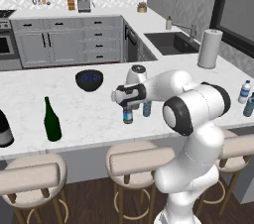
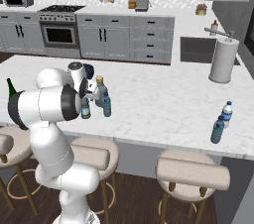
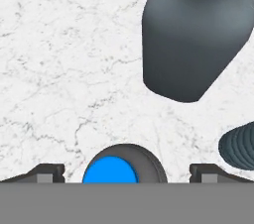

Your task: Move the plastic bottles in the middle to the plastics group, and the glass bottles in the middle to the glass group.

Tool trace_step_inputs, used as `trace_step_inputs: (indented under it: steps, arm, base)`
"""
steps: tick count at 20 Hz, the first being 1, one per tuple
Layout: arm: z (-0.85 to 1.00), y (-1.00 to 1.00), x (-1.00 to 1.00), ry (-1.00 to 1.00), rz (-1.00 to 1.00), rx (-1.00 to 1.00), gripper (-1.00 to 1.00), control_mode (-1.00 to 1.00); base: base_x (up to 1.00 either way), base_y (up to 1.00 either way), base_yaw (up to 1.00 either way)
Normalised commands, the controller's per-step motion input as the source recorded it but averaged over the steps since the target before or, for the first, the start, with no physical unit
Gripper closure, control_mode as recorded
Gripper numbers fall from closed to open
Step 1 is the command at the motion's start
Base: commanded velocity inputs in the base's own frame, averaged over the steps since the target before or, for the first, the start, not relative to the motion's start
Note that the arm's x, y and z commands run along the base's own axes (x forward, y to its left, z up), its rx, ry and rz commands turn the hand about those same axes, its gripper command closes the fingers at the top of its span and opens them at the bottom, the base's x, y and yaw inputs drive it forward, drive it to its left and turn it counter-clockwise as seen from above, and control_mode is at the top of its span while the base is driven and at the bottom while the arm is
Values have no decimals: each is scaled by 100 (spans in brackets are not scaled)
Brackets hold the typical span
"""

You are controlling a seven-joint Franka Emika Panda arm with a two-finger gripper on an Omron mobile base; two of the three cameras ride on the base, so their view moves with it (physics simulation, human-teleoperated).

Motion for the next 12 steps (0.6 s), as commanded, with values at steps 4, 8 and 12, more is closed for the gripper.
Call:
trace_step_inputs:
  steps: [4, 8, 12]
  arm:
    - [-21, 6, 1, 0, 0, 0, 100, -100]
    - [-25, -5, -13, 0, 0, 0, 100, -100]
    - [-2, -23, -39, -4, 0, -2, 100, -100]
  base:
    - [0, 0, 0]
    - [0, 0, 0]
    - [0, 0, 0]
